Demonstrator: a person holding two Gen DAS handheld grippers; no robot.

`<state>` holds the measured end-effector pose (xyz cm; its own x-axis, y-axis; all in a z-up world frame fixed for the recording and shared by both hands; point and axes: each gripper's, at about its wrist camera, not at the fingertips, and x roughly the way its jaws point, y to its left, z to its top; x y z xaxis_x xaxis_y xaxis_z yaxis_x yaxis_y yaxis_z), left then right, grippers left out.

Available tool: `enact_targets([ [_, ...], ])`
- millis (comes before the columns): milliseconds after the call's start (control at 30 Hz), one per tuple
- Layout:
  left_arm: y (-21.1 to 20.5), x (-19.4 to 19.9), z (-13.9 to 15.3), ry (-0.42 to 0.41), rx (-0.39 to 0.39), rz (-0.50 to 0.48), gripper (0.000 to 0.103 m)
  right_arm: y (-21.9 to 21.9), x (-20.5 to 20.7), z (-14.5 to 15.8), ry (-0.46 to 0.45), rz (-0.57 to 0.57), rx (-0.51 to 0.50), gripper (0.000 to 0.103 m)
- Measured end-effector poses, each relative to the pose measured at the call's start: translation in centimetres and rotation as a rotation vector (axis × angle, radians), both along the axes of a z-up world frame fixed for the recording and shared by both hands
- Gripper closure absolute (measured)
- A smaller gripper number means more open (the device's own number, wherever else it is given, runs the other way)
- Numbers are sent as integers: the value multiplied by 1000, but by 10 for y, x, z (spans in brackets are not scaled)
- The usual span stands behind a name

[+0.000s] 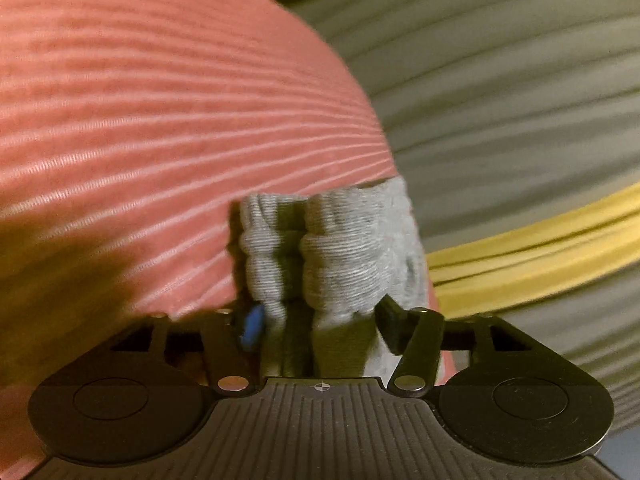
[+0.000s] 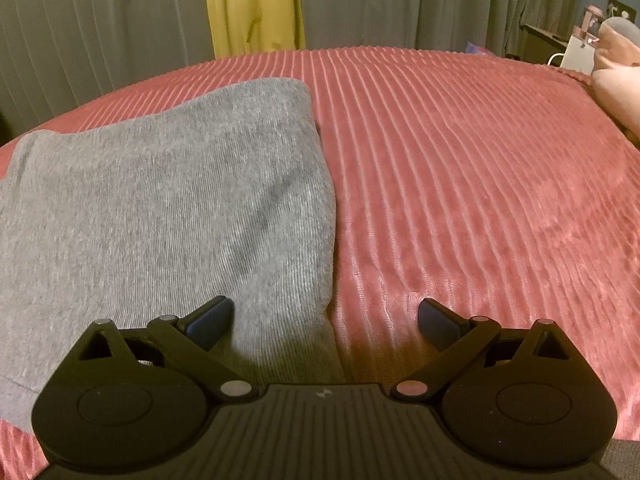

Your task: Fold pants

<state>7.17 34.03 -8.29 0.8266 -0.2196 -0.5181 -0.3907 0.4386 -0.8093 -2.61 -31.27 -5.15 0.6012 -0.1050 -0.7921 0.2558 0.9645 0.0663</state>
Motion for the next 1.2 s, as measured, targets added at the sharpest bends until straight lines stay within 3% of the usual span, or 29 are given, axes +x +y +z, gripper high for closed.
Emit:
enact_targets([
  [100, -1, 12, 1, 40, -15, 3, 37, 1, -1, 1, 0, -1, 1, 4],
  [167, -2, 14, 9, 50, 6, 9, 56, 1, -1, 2, 1, -2, 0, 4],
  [233, -10, 10, 24, 16, 83, -9, 64, 1, -1, 3, 3, -2, 0, 4],
  [367, -32, 3, 64, -27, 234, -62, 70, 0, 0, 6, 7, -2, 6, 4],
  [567, -100, -15, 146, -199, 505, -185, 73, -8, 1, 10, 7, -8, 35, 4],
  [700, -182, -31, 195, -349, 599, -335, 73, -15, 0, 14, 5, -12, 50, 4],
  [767, -231, -38, 205, -415, 644, -415, 73, -17, -2, 16, -4, -10, 50, 4],
  [867, -315, -45, 196, -493, 669, -597, 71, -22, -6, 20, -17, -10, 56, 4],
  [967, -391, -50, 161, -460, 735, -775, 65, -32, -12, 23, -38, -32, 82, 4],
  [1033, -435, -48, 123, -367, 792, -865, 61, -44, -18, 26, -55, -74, 112, 4],
  [1133, -474, -41, 65, -92, 799, -1030, 59, -68, -27, 27, -72, -167, 182, 4],
  [1200, -483, -51, 53, -33, 897, -1086, 56, -82, -33, 26, -86, -210, 240, 4],
])
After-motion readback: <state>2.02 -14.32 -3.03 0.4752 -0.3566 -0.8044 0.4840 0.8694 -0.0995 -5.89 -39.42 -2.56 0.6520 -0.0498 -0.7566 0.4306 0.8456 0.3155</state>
